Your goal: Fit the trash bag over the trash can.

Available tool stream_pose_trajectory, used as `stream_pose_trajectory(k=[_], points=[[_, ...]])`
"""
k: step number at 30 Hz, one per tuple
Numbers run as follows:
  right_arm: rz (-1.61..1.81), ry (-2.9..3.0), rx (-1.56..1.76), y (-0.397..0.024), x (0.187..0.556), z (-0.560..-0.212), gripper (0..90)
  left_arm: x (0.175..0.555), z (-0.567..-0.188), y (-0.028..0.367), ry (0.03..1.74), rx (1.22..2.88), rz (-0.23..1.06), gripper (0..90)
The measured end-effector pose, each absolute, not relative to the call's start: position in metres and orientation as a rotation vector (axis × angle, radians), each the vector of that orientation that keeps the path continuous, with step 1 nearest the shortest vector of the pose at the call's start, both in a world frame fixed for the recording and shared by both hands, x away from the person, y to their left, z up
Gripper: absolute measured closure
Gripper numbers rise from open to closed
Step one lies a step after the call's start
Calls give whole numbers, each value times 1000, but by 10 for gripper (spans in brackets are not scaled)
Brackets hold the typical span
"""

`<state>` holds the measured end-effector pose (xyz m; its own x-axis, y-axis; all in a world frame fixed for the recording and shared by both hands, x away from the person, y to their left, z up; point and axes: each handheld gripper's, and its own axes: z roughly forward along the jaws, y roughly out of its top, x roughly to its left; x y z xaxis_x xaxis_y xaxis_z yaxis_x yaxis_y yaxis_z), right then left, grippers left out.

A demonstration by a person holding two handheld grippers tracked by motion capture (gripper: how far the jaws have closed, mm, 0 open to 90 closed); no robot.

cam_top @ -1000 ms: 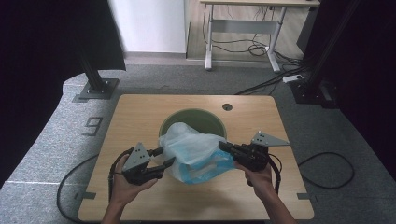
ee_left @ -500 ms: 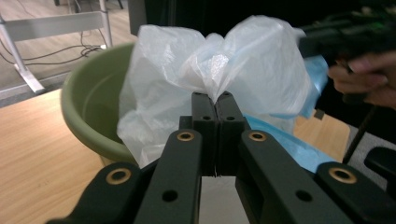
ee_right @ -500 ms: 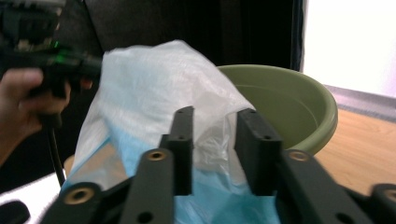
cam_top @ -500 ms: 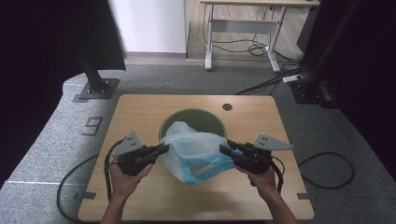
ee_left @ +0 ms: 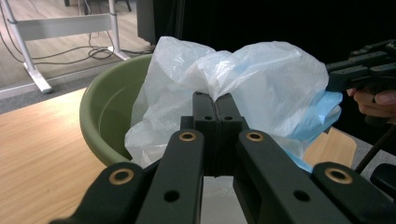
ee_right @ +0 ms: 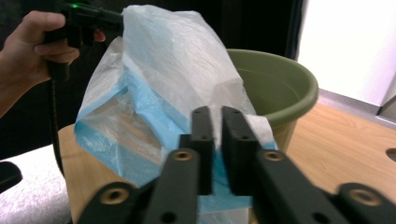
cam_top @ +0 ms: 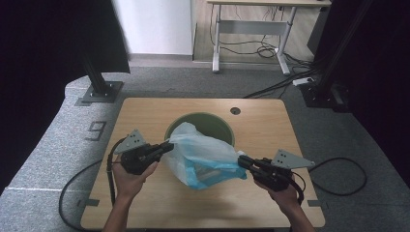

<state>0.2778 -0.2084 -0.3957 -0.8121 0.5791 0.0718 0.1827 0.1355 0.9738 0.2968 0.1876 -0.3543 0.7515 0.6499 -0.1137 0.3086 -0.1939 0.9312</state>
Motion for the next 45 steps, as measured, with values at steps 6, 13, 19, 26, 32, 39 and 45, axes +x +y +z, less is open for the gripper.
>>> stream_pose_trajectory(k=[6,13,19,26,32,39,45], points=[[1723,2095,723,-205,288,-388,887,306,-349,191,765,1809,374,900],[1690,2036,747,-200,309,-376,888,325,-340,199,797,1823,357,900],[1600,1997,759,-186,337,-373,889,341,-343,208,834,1823,328,899],[1565,1999,782,-177,370,-369,890,358,-348,213,872,1835,310,900],[1594,1992,856,-180,390,-374,787,364,-352,208,879,1839,296,899],[1674,1892,883,-207,367,-368,600,361,-351,205,879,1845,302,900],[1709,1888,881,-223,336,-368,512,357,-351,203,906,1844,316,900]])
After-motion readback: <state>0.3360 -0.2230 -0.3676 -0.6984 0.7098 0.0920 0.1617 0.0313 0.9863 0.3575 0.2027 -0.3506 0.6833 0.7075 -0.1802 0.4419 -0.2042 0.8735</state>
